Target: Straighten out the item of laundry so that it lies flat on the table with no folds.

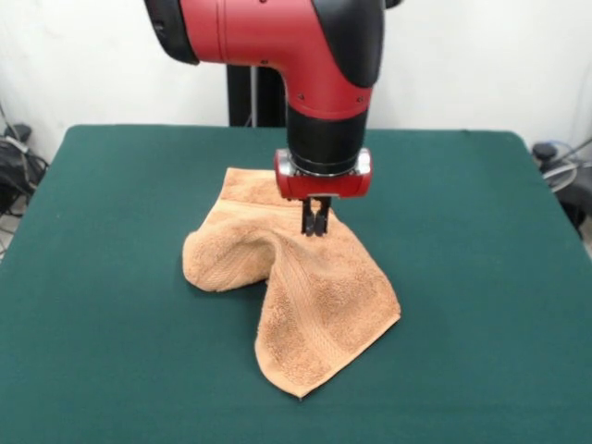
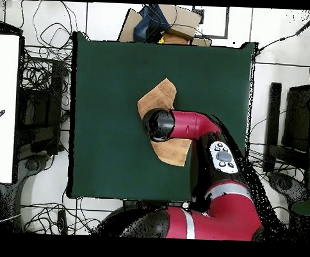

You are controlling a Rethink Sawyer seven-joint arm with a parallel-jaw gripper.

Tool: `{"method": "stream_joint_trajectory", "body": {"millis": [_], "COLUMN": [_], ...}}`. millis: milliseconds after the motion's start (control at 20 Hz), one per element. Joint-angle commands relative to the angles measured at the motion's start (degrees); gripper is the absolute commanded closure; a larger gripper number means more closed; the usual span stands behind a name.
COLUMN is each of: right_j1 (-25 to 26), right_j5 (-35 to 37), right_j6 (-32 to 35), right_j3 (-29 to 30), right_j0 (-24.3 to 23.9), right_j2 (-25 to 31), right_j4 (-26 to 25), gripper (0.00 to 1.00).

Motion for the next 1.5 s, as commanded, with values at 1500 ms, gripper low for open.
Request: {"method": "stream_joint_trajectory", "body": {"millis": [1500], "right_j1": [2.00], "right_j5": [-6.37], "right_j6": [8.71], "right_j3": [1.61], "right_j0": [2.05], "right_j2": [-0.96], "right_j4": [0.00], "gripper": [1.00]}}
